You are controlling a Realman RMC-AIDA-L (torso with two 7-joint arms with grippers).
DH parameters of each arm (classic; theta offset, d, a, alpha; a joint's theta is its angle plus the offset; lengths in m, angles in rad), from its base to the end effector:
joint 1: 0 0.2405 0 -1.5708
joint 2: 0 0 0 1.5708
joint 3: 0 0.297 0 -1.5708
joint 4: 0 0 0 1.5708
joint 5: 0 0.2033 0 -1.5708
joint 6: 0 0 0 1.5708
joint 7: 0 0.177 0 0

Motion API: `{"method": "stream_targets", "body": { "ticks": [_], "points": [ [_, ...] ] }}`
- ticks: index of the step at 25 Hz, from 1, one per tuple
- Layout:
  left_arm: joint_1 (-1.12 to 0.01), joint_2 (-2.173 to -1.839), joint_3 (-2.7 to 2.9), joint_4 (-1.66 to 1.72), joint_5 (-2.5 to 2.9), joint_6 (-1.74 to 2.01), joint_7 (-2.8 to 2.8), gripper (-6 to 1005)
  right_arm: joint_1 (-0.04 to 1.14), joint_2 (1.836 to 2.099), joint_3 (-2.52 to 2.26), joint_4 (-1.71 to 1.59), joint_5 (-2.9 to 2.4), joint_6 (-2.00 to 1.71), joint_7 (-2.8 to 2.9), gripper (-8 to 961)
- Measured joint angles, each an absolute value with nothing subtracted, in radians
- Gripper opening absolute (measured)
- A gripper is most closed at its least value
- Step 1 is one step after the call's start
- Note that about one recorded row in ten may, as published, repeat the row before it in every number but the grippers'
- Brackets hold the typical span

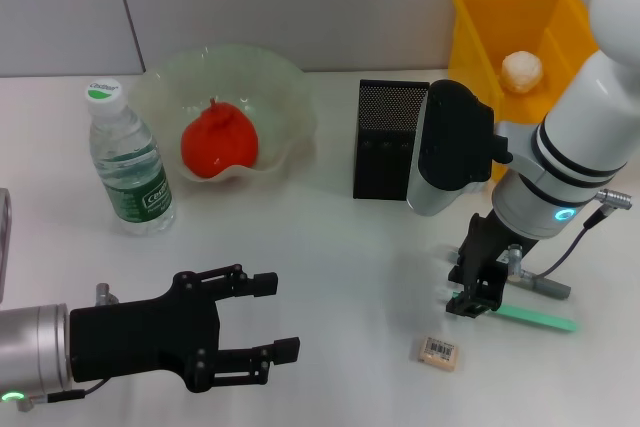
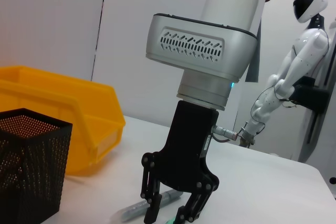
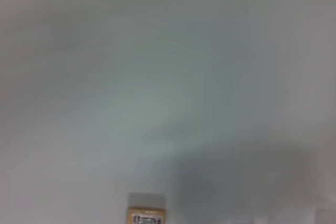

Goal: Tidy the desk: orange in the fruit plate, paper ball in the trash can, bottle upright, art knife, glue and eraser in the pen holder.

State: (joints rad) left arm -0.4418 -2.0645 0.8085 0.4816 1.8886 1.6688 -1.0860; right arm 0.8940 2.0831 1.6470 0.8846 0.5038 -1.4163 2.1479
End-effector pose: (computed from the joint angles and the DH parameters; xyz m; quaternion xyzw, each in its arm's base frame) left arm -0.2862 0.2931 -0.0743 -0.9436 -0.1478 -0.2877 0.0707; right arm 0.2144 0.4066 -0.1028 -0.9490 0.0939 -0.2921 0.0719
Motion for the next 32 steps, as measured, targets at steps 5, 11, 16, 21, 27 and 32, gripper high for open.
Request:
{"method": "stream_targets", "body": {
  "ticks": [5,11,16,21,27,32],
  "points": [
    [-0.442,-2.066,0.808,0.482,1.888,1.669,-1.086,796,0.895,2.084,1.647,0.880,0.506,-1.415,2.145,371],
    [-0.442,-2.066,0.808,0.482,1.888,1.669,-1.086,796,0.896,2.085,1.647,0.870,0.507,-1.411,2.142,363],
    [-0.442,-2.066,0.808,0.482,1.887,1.668,-1.082,796,0.896,2.086,1.648,0.864,0.508,-1.406,2.142,354],
    [-0.442,-2.068,0.808,0.482,1.877,1.666,-1.078,796,0.897,2.086,1.648,0.864,0.508,-1.405,2.140,346],
    [-0.442,-2.067,0.808,0.482,1.873,1.666,-1.077,796,0.897,2.086,1.648,0.861,0.508,-1.404,2.137,337],
    [-0.440,-2.067,0.808,0.482,1.861,1.669,-1.077,797,0.897,2.085,1.648,0.858,0.508,-1.403,2.137,311]
  ]
}}
